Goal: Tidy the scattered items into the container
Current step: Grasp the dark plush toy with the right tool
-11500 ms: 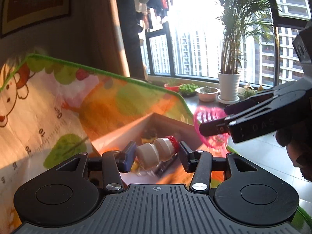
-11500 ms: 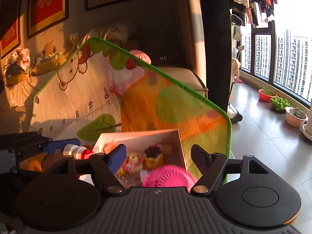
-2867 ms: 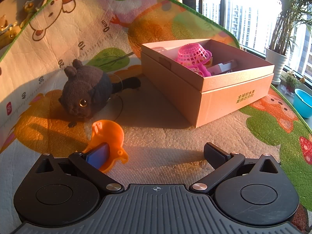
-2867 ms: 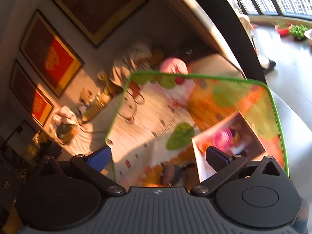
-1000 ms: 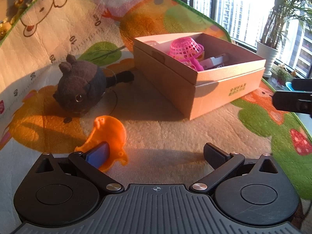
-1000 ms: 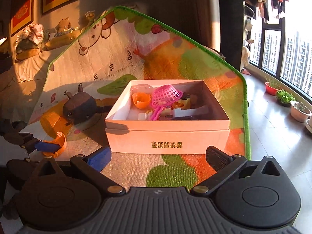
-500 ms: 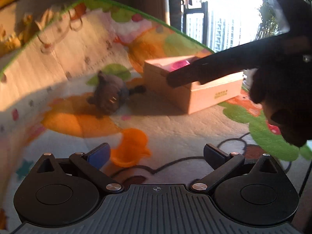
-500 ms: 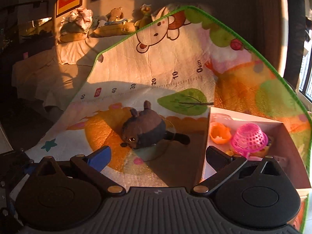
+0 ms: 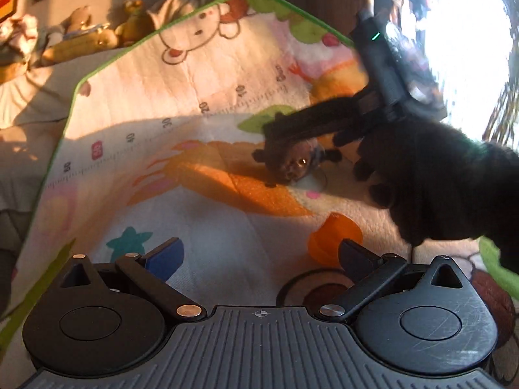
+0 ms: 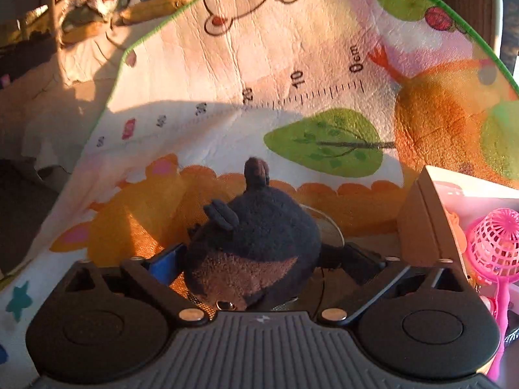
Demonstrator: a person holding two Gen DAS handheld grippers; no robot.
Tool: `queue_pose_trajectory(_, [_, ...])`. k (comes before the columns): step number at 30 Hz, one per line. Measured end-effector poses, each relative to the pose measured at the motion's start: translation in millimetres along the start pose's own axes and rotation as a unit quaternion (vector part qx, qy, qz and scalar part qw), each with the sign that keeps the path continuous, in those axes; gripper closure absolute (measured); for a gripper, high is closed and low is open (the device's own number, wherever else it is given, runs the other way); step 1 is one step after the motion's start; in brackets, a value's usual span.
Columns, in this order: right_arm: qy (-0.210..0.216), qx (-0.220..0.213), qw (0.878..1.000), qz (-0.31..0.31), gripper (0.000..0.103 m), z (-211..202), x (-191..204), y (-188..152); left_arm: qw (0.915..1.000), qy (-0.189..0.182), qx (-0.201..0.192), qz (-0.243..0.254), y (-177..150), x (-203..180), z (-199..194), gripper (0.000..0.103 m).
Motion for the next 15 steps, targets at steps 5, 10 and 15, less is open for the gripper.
queue_pose_trajectory(5, [0.002,-0.011,1.000,-0.025,0.027,-24,3,-10,0.9997,-0.005,-0.026,-0.001,-6,1,-2,0.000])
queue_pose_trajectory(10, [0.038,-0.039,0.998,-0.013,0.027,-86,-6,-27,0.9997,-0.007,-0.019,-0.011,-8,1,-3,0.000])
queue_pose_trajectory(15, [0.035,-0.086,0.996,-0.011,0.027,-166,-32,-70,0.9990,-0.043,0.002,-0.013,-9,-8,-7,0.000])
Point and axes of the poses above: each gripper's, at about its wrist camera, not at the fingertips, and z roughly the way its jaws point, x to its left, y to its top, the point moved 3 cm from there along z, roughly the way its jaws point, and after that the axes turned 1 degree about z, right-handed, at the moved point
